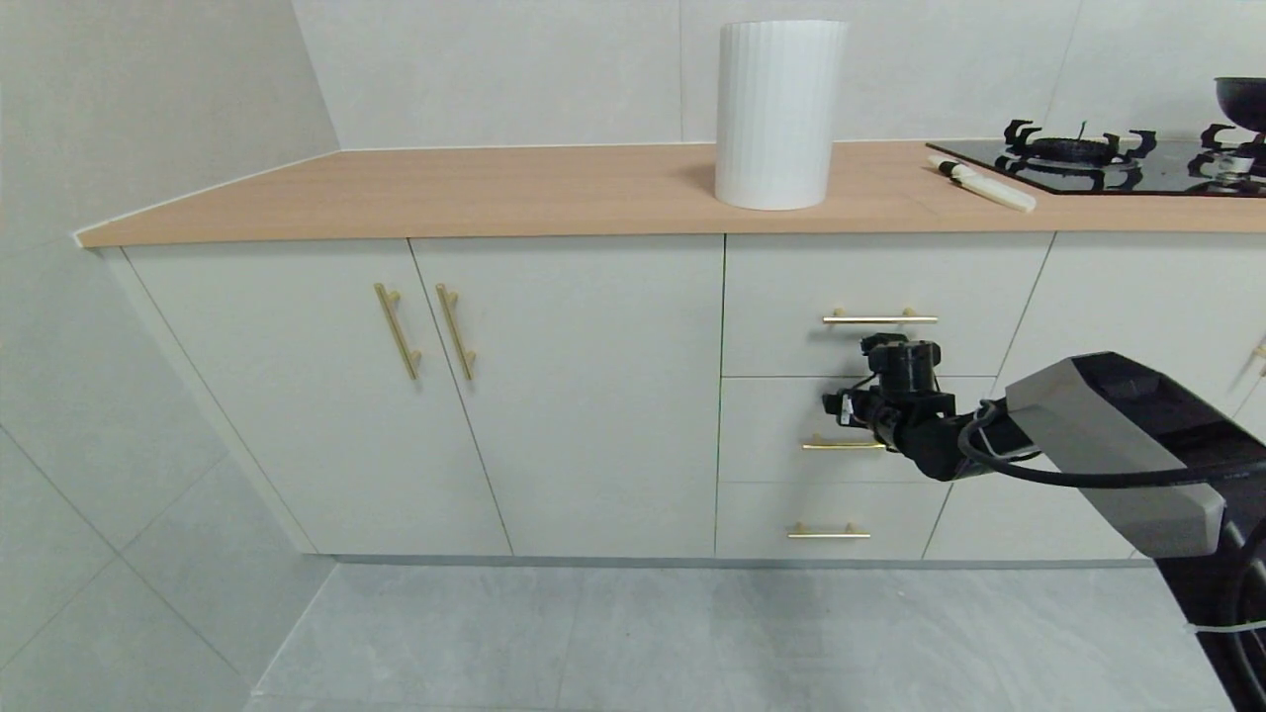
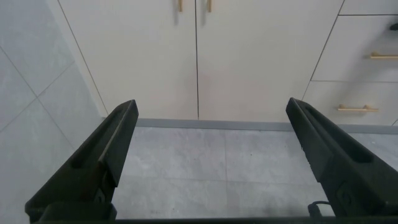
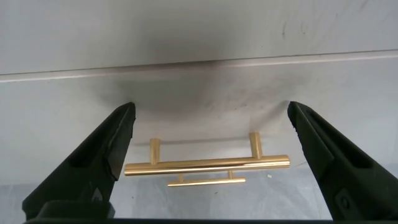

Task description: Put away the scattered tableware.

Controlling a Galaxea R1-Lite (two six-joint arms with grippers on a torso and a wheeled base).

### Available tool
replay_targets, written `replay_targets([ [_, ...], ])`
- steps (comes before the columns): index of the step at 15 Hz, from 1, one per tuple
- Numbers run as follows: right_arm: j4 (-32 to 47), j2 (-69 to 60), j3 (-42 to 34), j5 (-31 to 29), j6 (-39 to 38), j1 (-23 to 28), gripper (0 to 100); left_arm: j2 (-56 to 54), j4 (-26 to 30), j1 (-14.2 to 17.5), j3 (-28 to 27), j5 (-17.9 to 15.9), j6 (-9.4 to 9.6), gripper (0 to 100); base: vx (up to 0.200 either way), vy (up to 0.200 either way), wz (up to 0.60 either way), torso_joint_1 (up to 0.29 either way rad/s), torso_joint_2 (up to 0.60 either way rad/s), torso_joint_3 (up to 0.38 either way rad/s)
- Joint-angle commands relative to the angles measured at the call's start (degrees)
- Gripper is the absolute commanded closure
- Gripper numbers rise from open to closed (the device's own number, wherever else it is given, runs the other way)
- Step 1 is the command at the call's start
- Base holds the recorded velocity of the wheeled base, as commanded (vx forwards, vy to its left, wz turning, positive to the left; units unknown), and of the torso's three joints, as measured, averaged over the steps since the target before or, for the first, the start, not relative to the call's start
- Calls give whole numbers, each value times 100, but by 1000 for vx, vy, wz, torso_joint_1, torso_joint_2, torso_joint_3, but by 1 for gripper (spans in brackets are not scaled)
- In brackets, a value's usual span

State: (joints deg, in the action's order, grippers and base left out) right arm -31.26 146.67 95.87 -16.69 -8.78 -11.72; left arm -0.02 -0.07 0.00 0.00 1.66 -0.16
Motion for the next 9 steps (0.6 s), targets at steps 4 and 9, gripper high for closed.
replay_targets([
  [4,-30,-1087,-1290,-36,-159,-6,0,2,-1,9,0,1,-2,0,0,0,0,0,0,0],
  [9,-759,-3478,-3847,-89,-186,-59,0,2,-1,0,0,1,-2,0,0,0,0,0,0,0],
])
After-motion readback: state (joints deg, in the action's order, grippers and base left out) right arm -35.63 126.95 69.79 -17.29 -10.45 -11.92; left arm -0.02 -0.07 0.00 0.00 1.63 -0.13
